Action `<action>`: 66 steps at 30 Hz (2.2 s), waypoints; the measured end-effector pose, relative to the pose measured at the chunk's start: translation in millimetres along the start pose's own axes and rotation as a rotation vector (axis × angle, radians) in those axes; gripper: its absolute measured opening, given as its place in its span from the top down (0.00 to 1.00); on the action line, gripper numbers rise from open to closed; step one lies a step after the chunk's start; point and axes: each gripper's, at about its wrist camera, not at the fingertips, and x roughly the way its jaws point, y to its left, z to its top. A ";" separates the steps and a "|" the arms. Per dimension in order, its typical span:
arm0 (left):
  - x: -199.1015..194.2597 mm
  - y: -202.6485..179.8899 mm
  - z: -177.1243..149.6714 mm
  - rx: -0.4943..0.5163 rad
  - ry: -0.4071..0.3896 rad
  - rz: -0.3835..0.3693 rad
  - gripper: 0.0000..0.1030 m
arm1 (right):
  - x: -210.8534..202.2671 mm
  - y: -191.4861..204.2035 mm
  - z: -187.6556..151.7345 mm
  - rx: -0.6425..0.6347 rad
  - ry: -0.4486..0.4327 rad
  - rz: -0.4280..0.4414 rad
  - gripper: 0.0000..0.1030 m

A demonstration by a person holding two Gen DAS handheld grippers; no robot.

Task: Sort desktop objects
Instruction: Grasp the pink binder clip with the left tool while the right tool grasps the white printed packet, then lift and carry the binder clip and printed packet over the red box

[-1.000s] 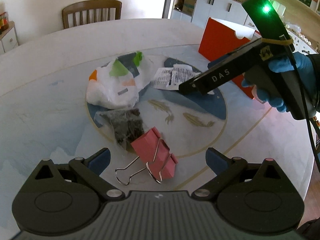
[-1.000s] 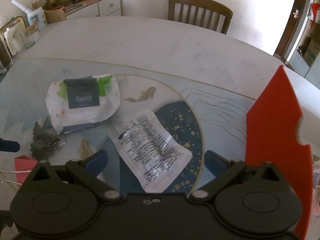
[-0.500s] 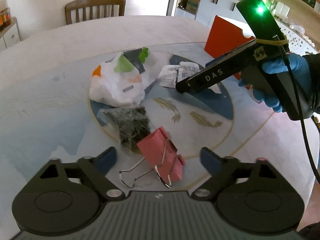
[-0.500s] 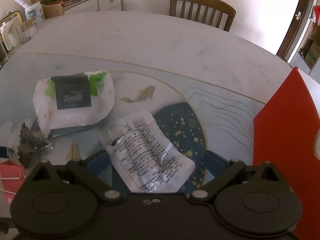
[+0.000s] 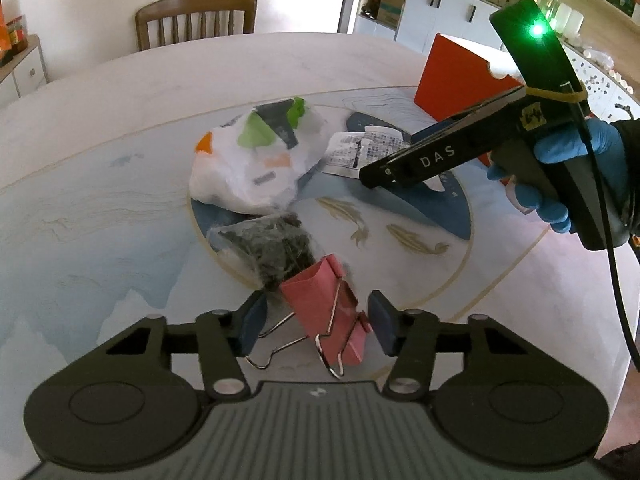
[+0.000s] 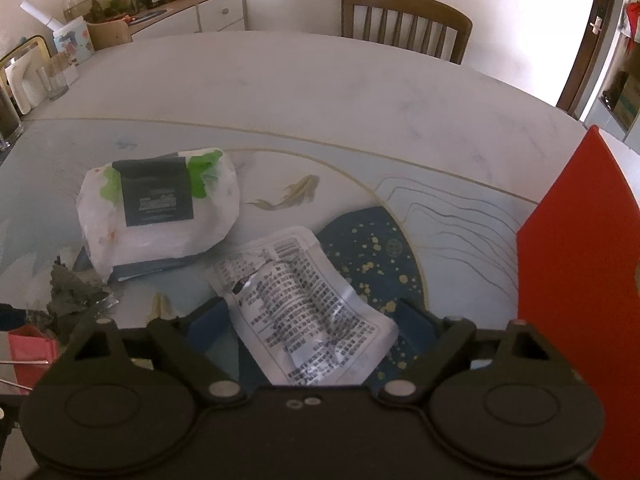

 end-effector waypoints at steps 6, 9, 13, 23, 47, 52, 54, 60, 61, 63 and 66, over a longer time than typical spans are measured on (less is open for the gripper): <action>-2.4 -0.9 -2.0 -0.027 0.008 -0.011 0.59 | -5.7 3.4 -3.2 0.007 0.001 -0.009 0.22; -4.7 -1.6 -4.2 -0.032 0.013 -0.016 0.59 | -11.6 6.8 -6.8 0.016 -0.003 -0.018 0.29; -8.0 -1.7 -8.3 -0.045 0.020 -0.027 0.60 | -18.2 8.2 -13.7 0.036 -0.002 -0.026 0.33; -12.1 -4.3 -12.2 -0.053 0.030 -0.031 0.61 | -38.0 12.6 -37.6 0.099 0.022 -0.016 0.37; -19.0 -30.3 -4.6 -0.040 0.039 -0.082 0.67 | -109.4 4.3 -94.3 0.285 0.012 -0.035 0.39; -23.4 -41.1 3.9 -0.031 0.029 -0.106 0.67 | -127.1 -2.5 -98.7 0.315 -0.005 -0.042 0.39; -24.4 -46.3 9.6 -0.025 0.025 -0.116 0.67 | -133.6 -5.3 -100.2 0.323 -0.010 -0.050 0.39; -26.4 -66.1 28.1 0.007 -0.003 -0.140 0.67 | -155.1 -17.3 -104.5 0.360 -0.032 -0.070 0.39; -27.0 -70.0 31.7 0.012 -0.009 -0.145 0.67 | -159.4 -19.7 -105.5 0.367 -0.038 -0.074 0.39; -27.8 -77.6 37.8 0.025 -0.021 -0.150 0.67 | -167.2 -24.5 -107.2 0.379 -0.051 -0.081 0.39; -28.7 -91.5 47.2 0.052 -0.038 -0.163 0.67 | -180.4 -33.5 -110.2 0.397 -0.074 -0.093 0.39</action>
